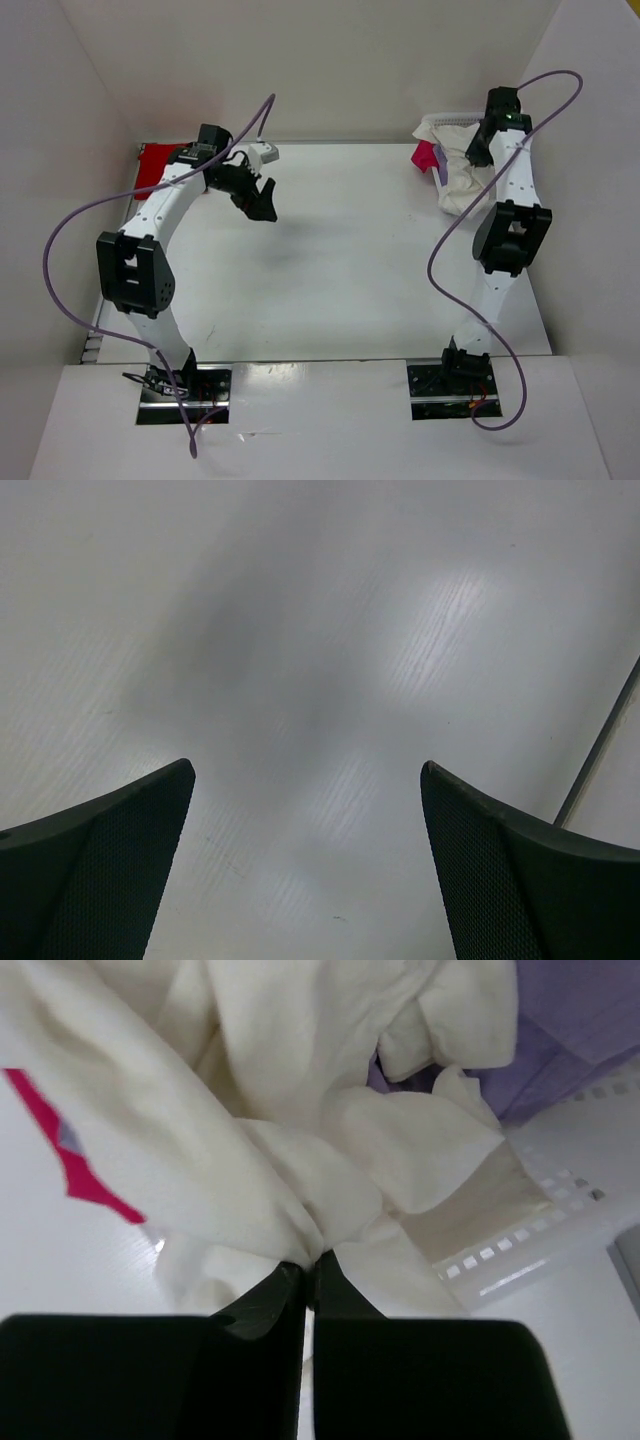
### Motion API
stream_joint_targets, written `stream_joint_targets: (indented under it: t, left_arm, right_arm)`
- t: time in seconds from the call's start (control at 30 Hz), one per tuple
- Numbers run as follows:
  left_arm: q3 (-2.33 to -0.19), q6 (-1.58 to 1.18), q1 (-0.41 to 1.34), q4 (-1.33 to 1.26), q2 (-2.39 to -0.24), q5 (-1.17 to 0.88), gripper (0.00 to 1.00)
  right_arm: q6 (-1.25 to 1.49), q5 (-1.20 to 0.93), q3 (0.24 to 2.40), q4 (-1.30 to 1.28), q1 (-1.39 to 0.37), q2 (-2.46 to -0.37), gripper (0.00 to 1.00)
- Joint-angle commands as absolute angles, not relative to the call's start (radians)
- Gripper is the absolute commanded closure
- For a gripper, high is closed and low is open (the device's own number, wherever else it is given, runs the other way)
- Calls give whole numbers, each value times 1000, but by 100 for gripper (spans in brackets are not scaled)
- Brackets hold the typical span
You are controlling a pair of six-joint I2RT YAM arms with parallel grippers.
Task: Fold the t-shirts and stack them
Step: Grab crumpled tshirt from bin with the right arm, then move the tshirt to the center of the board
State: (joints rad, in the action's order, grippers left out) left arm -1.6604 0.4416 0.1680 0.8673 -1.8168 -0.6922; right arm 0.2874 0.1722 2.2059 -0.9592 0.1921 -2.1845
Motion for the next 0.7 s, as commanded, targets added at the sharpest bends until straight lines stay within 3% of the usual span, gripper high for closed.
stream_joint_targets:
  t: [0.0,0.23,0.33,0.43,0.57,0.67]
  left_arm:
    - [-1649,405,166,787,-1735,-698,0]
    - [-1611,405,187,756,-1655,-586,0]
    - [-1602,364,141,756,-1616,-612,0]
    - [-1592,338,80,747,-1591,-623,0]
    - [-1582,313,-13,724,-1546,-644,0]
    - [-1559,284,-70,700,-1500,-653,0]
  right_arm:
    - [287,195,2273,-968,183,-1963,100]
    - [250,141,2273,-895,77,-1626,100]
    - [181,107,2264,-825,-67,-1496,100]
    - [143,258,2279,-787,-248,-1407,100]
    - [143,-48,2281,-724,-261,-1292,100]
    - [185,-197,2166,-648,-261,-1214,100]
